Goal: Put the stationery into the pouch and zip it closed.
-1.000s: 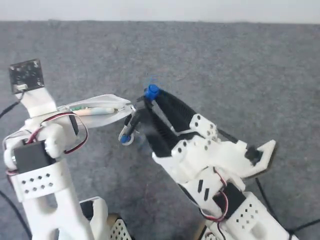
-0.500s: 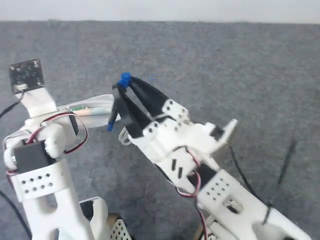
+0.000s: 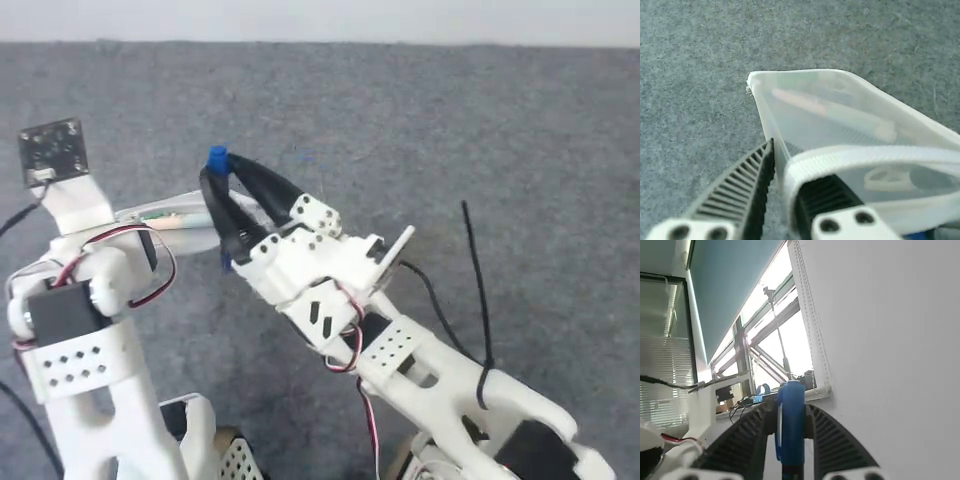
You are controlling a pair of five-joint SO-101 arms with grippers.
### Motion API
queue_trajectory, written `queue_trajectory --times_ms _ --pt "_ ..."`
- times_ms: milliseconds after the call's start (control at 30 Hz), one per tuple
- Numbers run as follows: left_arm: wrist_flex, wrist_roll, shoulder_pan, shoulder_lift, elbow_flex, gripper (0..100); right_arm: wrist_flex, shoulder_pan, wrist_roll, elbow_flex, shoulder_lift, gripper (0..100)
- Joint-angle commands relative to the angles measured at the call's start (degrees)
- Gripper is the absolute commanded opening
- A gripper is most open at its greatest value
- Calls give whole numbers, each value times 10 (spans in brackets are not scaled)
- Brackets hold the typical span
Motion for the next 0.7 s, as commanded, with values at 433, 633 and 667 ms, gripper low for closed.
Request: queue_trajectory --times_ms 433,633,667 --pt "-3 5 3 1 1 11 -85 -80 173 19 -102 6" --pt "-3 5 3 1 1 11 -84 -81 193 -33 -83 6" --pt "-3 5 3 1 1 11 -84 -81 193 -45 -70 6"
